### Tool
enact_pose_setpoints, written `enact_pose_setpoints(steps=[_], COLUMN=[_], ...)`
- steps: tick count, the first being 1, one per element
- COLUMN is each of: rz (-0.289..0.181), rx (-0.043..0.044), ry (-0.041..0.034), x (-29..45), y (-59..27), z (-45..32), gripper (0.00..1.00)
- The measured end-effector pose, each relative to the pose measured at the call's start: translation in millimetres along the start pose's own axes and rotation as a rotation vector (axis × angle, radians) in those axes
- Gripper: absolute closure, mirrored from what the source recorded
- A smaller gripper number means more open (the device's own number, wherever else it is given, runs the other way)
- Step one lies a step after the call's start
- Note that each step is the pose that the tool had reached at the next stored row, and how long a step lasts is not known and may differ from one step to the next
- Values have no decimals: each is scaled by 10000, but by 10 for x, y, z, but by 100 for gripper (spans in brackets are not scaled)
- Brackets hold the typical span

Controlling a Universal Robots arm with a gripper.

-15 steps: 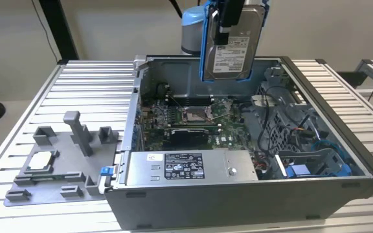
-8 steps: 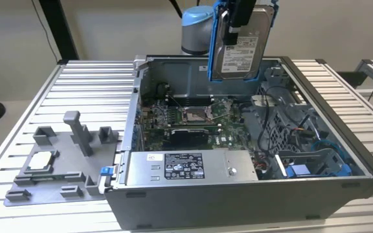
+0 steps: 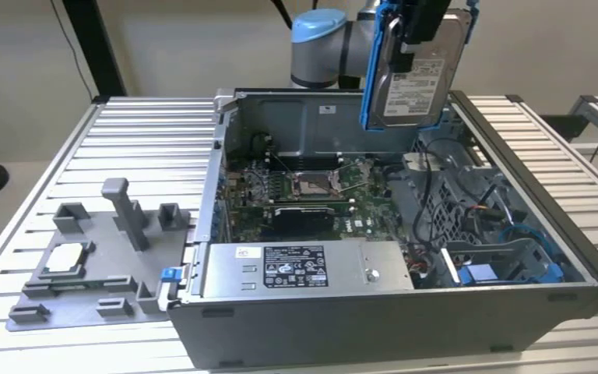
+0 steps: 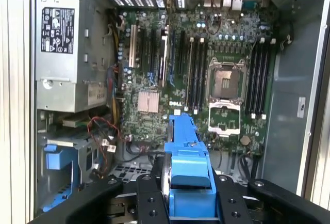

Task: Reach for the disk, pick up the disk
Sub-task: 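Pick up the disk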

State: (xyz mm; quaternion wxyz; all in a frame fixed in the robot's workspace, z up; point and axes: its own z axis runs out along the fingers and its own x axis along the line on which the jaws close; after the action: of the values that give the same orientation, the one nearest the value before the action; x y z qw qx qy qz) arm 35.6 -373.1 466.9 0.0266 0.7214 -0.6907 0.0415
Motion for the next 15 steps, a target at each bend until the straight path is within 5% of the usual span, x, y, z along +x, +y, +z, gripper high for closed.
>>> enact_pose_setpoints(steps=[7, 15], rz=[3, 444], rx=[0, -43], ry=[-1, 9], x=[12, 13], y=[-293, -363], z=[19, 40], gripper=[100, 100])
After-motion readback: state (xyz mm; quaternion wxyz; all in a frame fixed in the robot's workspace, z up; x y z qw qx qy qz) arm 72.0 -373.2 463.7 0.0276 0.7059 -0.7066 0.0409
